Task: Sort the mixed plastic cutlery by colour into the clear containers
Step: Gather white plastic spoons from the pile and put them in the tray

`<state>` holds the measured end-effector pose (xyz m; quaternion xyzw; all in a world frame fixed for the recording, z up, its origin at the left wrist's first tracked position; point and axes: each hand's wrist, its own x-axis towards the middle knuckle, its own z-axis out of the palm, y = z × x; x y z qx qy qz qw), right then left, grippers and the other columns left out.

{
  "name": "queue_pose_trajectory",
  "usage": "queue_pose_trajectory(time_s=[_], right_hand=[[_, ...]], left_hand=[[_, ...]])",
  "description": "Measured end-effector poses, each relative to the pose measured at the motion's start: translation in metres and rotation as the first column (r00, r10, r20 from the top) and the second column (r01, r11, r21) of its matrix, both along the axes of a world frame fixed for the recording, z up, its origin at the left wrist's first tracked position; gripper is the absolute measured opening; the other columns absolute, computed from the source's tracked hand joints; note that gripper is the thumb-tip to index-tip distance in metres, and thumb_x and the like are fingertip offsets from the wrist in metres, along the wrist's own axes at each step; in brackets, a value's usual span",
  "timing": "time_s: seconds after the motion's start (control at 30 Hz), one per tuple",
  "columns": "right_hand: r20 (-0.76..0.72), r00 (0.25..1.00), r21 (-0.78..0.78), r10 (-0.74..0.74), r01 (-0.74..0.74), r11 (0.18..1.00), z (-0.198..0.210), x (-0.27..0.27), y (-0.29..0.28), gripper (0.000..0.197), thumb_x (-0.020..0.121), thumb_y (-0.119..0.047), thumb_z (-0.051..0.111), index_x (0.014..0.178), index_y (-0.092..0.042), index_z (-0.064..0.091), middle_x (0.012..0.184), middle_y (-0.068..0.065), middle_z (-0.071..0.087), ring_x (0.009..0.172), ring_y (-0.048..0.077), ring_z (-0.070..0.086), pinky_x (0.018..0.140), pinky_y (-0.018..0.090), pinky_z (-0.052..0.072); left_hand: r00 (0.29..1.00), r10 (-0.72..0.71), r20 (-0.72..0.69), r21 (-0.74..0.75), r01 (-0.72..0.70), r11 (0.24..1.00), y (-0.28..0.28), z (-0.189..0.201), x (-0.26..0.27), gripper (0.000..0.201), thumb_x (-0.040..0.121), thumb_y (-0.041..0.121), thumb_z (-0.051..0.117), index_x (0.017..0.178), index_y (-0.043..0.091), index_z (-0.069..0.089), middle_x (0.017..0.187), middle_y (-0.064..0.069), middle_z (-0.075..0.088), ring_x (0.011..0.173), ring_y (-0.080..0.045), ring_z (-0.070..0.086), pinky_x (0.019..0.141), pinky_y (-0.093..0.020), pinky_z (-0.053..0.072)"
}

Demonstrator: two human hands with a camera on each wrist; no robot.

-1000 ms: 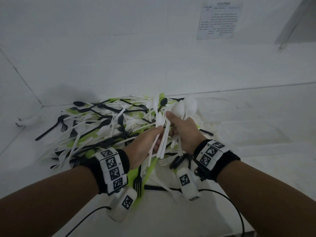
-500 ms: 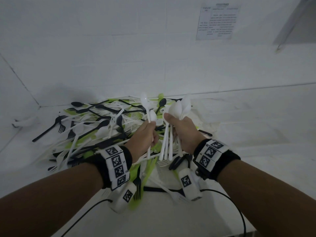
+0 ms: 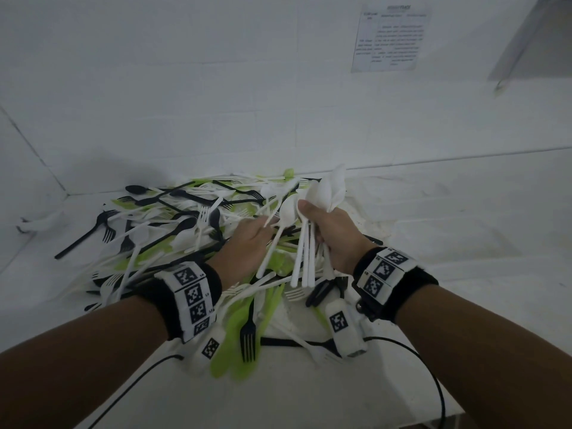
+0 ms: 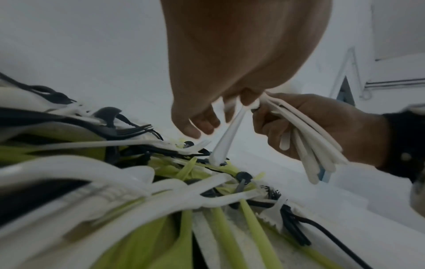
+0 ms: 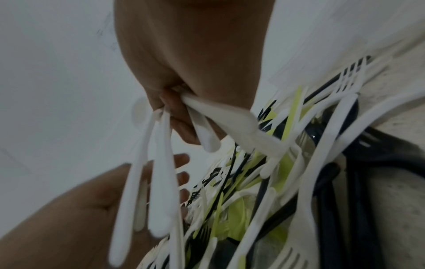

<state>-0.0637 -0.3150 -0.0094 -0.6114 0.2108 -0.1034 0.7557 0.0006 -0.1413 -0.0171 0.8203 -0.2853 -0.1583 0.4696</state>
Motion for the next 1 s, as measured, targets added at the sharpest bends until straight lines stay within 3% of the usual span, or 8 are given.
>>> queue_pose_trajectory(time_s=[0.1, 0.23, 0.33, 0.53, 0.67, 0.77, 0.87, 1.0], right_hand=[[-0.001, 0.999, 0.013, -0.044, 0.044, 0.999, -0.001, 0.003, -0.003, 0.020, 0.097, -0.030, 0.070, 0.096, -0.010, 0.071, 0.059, -0.008, 0.065, 0.054, 0.008, 0.062, 0.062, 0.031, 0.051], [0.013, 1.000, 0.070, -0.006, 0.005, 0.998, 0.001, 0.005, 0.007, 0.024, 0.095, -0.029, 0.073, 0.099, -0.005, 0.073, 0.078, 0.005, 0.073, 0.071, 0.022, 0.071, 0.070, 0.037, 0.059], [0.033, 0.999, 0.117, -0.002, -0.002, 0.993, 0.003, 0.004, 0.012, 0.020, 0.097, -0.025, 0.070, 0.097, -0.005, 0.071, 0.072, 0.002, 0.072, 0.063, 0.017, 0.070, 0.058, 0.028, 0.056], [0.024, 0.995, 0.015, -0.094, 0.094, 0.995, -0.004, -0.003, 0.000, 0.021, 0.095, -0.027, 0.072, 0.094, -0.006, 0.068, 0.059, -0.005, 0.066, 0.059, 0.014, 0.067, 0.060, 0.031, 0.054], [0.022, 1.000, -0.007, -0.013, 0.014, 1.000, -0.007, -0.011, 0.004, 0.024, 0.095, -0.025, 0.072, 0.102, -0.002, 0.072, 0.072, 0.003, 0.073, 0.067, 0.020, 0.072, 0.063, 0.031, 0.058], [0.000, 1.000, -0.080, 0.030, -0.030, 0.996, -0.009, -0.014, 0.005, 0.023, 0.096, -0.027, 0.071, 0.098, -0.005, 0.073, 0.070, 0.000, 0.072, 0.062, 0.014, 0.069, 0.060, 0.027, 0.055], [0.006, 1.000, -0.031, -0.003, 0.003, 1.000, -0.009, -0.015, 0.005, 0.027, 0.096, -0.027, 0.071, 0.104, -0.001, 0.073, 0.086, 0.010, 0.077, 0.078, 0.026, 0.075, 0.075, 0.038, 0.062], [0.017, 0.984, 0.046, -0.177, 0.176, 0.983, -0.010, -0.011, -0.001, 0.028, 0.095, -0.029, 0.073, 0.104, -0.003, 0.071, 0.090, 0.011, 0.074, 0.079, 0.026, 0.072, 0.077, 0.041, 0.061]], left_hand=[[0.989, 0.040, 0.140, -0.031, -0.036, 0.999, 0.006, -0.005, 0.005, 0.024, 0.110, 0.024, 0.036, 0.119, 0.020, 0.059, 0.074, 0.004, 0.045, 0.053, -0.005, 0.041, 0.053, -0.022, 0.033], [0.945, -0.081, 0.318, 0.154, 0.032, 0.988, 0.000, -0.014, 0.004, 0.019, 0.096, 0.046, 0.058, 0.100, 0.028, 0.057, 0.088, 0.003, 0.059, 0.077, -0.015, 0.059, 0.067, -0.036, 0.049], [0.945, -0.041, 0.325, 0.146, -0.007, 0.989, -0.007, -0.020, 0.003, 0.018, 0.100, 0.039, 0.056, 0.095, 0.022, 0.057, 0.089, -0.001, 0.060, 0.081, -0.019, 0.059, 0.072, -0.042, 0.050], [0.952, -0.033, -0.303, -0.055, 0.017, 0.998, -0.008, -0.008, 0.002, 0.031, 0.101, 0.047, 0.055, 0.104, 0.028, 0.079, 0.117, 0.007, 0.075, 0.112, -0.016, 0.068, 0.105, -0.045, 0.050], [0.922, -0.147, -0.357, -0.116, 0.112, 0.987, -0.009, -0.005, -0.003, 0.034, 0.097, 0.051, 0.059, 0.114, 0.028, 0.077, 0.120, 0.003, 0.075, 0.117, -0.021, 0.068, 0.110, -0.050, 0.046], [0.907, -0.150, -0.393, -0.107, 0.117, 0.987, -0.010, -0.006, -0.006, 0.038, 0.095, 0.056, 0.058, 0.115, 0.029, 0.076, 0.120, 0.001, 0.075, 0.117, -0.024, 0.068, 0.109, -0.051, 0.047], [0.900, -0.128, -0.417, -0.118, 0.086, 0.989, -0.008, -0.010, -0.007, 0.035, 0.101, 0.052, 0.056, 0.116, 0.027, 0.075, 0.118, -0.007, 0.073, 0.110, -0.030, 0.070, 0.103, -0.046, 0.053], [0.891, -0.067, -0.449, -0.146, 0.000, 0.989, -0.005, -0.008, -0.006, 0.031, 0.105, 0.043, 0.053, 0.116, 0.027, 0.077, 0.087, 0.000, 0.051, 0.069, -0.011, 0.051, 0.061, -0.020, 0.042]])
